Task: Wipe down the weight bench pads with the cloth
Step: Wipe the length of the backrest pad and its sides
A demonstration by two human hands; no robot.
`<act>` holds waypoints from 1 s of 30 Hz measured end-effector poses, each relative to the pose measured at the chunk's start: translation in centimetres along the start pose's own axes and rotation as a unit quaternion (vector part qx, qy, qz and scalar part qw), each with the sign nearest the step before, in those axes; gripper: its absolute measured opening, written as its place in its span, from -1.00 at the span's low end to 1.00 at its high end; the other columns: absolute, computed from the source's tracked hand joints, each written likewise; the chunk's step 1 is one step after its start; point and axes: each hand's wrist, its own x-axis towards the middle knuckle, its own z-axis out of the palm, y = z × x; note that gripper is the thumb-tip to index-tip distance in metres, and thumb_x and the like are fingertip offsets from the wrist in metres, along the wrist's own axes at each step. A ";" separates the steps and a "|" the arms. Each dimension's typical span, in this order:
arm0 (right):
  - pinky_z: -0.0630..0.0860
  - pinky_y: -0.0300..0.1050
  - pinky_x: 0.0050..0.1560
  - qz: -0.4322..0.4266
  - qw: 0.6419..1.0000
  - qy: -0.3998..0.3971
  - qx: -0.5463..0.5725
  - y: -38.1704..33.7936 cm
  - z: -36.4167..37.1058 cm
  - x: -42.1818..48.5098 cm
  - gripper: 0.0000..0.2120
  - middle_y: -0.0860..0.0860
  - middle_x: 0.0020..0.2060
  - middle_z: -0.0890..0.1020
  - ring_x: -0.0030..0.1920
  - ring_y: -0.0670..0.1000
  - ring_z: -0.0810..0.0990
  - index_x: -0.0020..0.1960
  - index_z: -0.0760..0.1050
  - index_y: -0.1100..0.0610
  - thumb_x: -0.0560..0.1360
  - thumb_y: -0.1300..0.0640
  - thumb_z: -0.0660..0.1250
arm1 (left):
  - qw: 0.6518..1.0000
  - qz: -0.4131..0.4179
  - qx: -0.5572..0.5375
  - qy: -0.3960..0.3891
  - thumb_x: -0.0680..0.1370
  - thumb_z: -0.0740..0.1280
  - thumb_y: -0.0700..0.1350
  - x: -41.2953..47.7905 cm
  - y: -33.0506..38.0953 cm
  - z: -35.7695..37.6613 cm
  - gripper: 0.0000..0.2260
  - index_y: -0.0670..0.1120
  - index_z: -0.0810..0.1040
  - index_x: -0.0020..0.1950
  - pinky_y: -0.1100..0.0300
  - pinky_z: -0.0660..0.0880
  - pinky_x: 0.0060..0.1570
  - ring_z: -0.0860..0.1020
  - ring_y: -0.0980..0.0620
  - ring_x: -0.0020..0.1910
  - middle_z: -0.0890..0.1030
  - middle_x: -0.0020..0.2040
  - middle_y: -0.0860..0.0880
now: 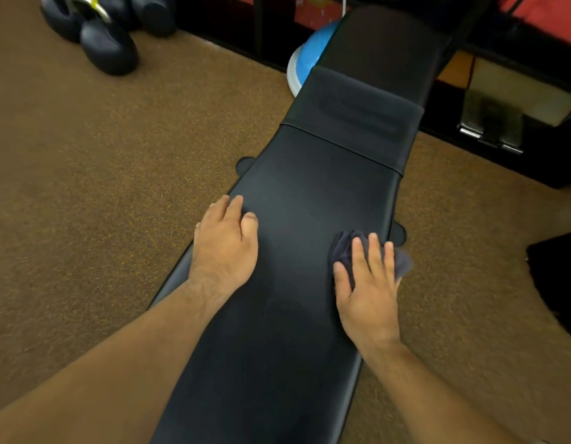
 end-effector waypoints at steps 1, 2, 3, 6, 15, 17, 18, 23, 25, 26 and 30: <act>-0.04 0.17 0.51 0.051 0.998 0.002 0.039 -0.1 -0.2 0.3 -0.42 0.10 0.57 0.09 0.57 0.14 -0.05 0.56 0.14 0.10 0.63 -0.17 0.01 | 1.000 0.001 0.004 0.001 0.66 0.02 0.03 0.1 0.2 0.1 -0.54 -0.08 0.22 0.55 0.00 -0.02 0.52 0.07 0.01 0.55 0.18 0.57 -0.06; 0.00 0.10 0.52 0.096 0.992 0.011 0.075 -0.3 -0.5 0.8 -0.40 0.11 0.58 0.06 0.56 0.15 -0.02 0.58 0.08 0.10 0.63 -0.15 0.03 | 1.000 0.003 0.009 0.003 0.66 0.02 0.03 0.1 0.3 0.3 -0.54 -0.08 0.21 0.55 0.02 -0.02 0.52 0.08 0.01 0.55 0.18 0.57 -0.06; 0.09 0.06 0.48 0.138 0.984 0.025 0.106 -0.4 -0.8 1.4 -0.40 0.13 0.57 0.09 0.55 0.16 0.06 0.59 0.05 0.10 0.64 -0.14 0.05 | 1.000 0.003 0.014 0.005 0.66 0.02 0.03 0.2 0.4 0.3 -0.54 -0.08 0.21 0.55 0.04 -0.02 0.52 0.08 0.02 0.55 0.18 0.57 -0.06; 0.36 0.06 0.28 0.268 0.947 0.054 0.168 -0.3 -1.7 3.7 -0.44 0.22 0.38 0.43 0.35 0.27 0.41 0.53 0.21 0.14 0.64 -0.15 0.08 | 1.000 0.000 0.021 0.008 0.66 0.01 0.02 0.3 0.5 0.3 -0.54 -0.09 0.21 0.55 0.04 -0.01 0.52 0.09 0.02 0.54 0.19 0.56 -0.06; 0.34 -0.05 0.03 0.338 0.903 0.062 0.258 0.2 -1.7 0.5 -0.52 0.18 0.07 0.61 0.12 0.24 0.53 0.20 0.49 0.18 0.64 -0.18 0.05 | 1.000 0.012 0.024 0.015 0.66 0.01 0.00 0.2 0.2 0.0 -0.54 -0.14 0.24 0.53 -0.03 0.07 0.51 0.17 0.02 0.52 0.26 0.53 -0.08; 0.33 -0.05 0.02 0.339 0.902 0.060 0.259 0.5 -1.5 -0.3 -0.53 0.19 0.07 0.61 0.12 0.25 0.53 0.20 0.50 0.20 0.65 -0.15 0.06 | 1.000 0.012 0.025 0.013 0.66 0.01 0.00 0.3 0.3 0.0 -0.53 -0.14 0.24 0.53 -0.01 0.07 0.51 0.17 0.01 0.52 0.26 0.53 -0.08; 0.36 -0.01 0.07 0.346 0.901 0.059 0.256 0.6 -1.6 0.3 -0.51 0.20 0.09 0.60 0.14 0.26 0.52 0.21 0.51 0.20 0.65 -0.16 0.05 | 1.000 0.012 0.027 0.011 0.66 0.01 0.00 0.4 0.3 0.0 -0.53 -0.14 0.24 0.53 0.00 0.07 0.51 0.17 0.02 0.52 0.26 0.53 -0.08; 0.35 0.06 0.24 0.322 0.903 0.072 0.276 1.4 -2.2 6.4 -0.50 0.21 0.20 0.57 0.23 0.28 0.48 0.27 0.50 0.18 0.65 -0.16 0.02 | 0.999 0.021 0.027 0.011 0.66 0.01 -0.01 0.0 -0.1 0.1 -0.54 -0.14 0.23 0.54 0.04 0.06 0.51 0.16 0.03 0.52 0.25 0.54 -0.06; 0.36 0.05 0.26 0.299 0.905 0.077 0.292 1.4 -2.3 7.6 -0.53 0.17 0.19 0.58 0.23 0.24 0.49 0.27 0.50 0.15 0.64 -0.16 0.05 | 0.999 0.017 0.032 0.009 0.66 0.00 0.00 -0.3 -0.6 0.2 -0.54 -0.14 0.22 0.54 0.05 0.05 0.51 0.15 0.04 0.53 0.24 0.54 -0.06; 0.37 0.05 0.27 0.301 0.901 0.074 0.305 1.5 -2.2 7.6 -0.53 0.15 0.18 0.58 0.23 0.23 0.49 0.27 0.50 0.13 0.63 -0.18 0.07 | 0.999 0.013 0.032 0.009 0.66 0.00 0.00 -0.3 -0.9 0.1 -0.54 -0.14 0.22 0.54 0.03 0.06 0.51 0.16 0.03 0.52 0.25 0.54 -0.06; 0.45 0.06 0.26 0.357 0.857 0.049 0.367 2.1 -0.7 3.4 -0.50 -0.01 0.03 0.63 0.12 0.12 0.58 0.14 0.58 0.04 0.53 -0.32 0.15 | 0.999 -0.007 0.038 0.015 0.66 0.00 0.01 0.1 -1.4 -0.3 -0.53 -0.15 0.23 0.53 -0.04 0.09 0.50 0.20 0.00 0.51 0.28 0.53 -0.07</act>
